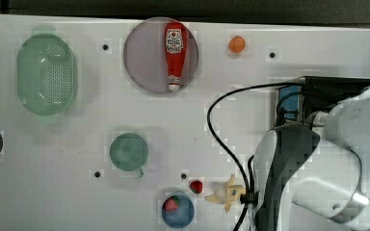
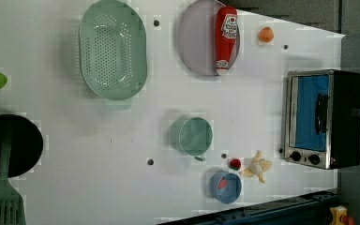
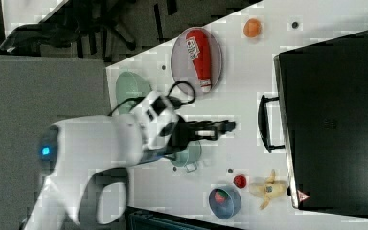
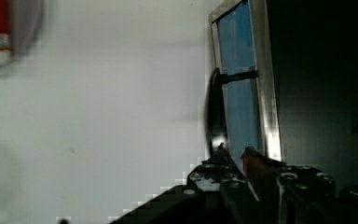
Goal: Flap open oven.
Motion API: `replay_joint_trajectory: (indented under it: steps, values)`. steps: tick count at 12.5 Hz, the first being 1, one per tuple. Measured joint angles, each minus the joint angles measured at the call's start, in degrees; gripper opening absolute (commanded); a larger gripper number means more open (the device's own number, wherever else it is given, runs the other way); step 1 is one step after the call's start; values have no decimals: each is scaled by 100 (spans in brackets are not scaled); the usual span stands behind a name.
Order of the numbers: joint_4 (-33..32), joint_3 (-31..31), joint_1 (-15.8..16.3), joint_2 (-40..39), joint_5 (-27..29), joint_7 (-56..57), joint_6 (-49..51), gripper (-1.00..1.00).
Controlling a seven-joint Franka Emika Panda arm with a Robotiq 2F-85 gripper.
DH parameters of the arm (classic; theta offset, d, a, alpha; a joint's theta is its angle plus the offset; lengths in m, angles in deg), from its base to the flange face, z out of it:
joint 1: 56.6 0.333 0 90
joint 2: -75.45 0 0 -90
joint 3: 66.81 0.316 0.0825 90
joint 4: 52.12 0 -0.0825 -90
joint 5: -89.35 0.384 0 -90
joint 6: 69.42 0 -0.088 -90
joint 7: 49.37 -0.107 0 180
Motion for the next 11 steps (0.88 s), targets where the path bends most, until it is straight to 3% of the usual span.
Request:
replay_joint_trajectory:
  steps: [7,11]
  values:
    - [-940,-280,-76,-553,-14,464,-1677,-65]
    - [-1153,-255,-53,-899,-14,492,-2374,-65]
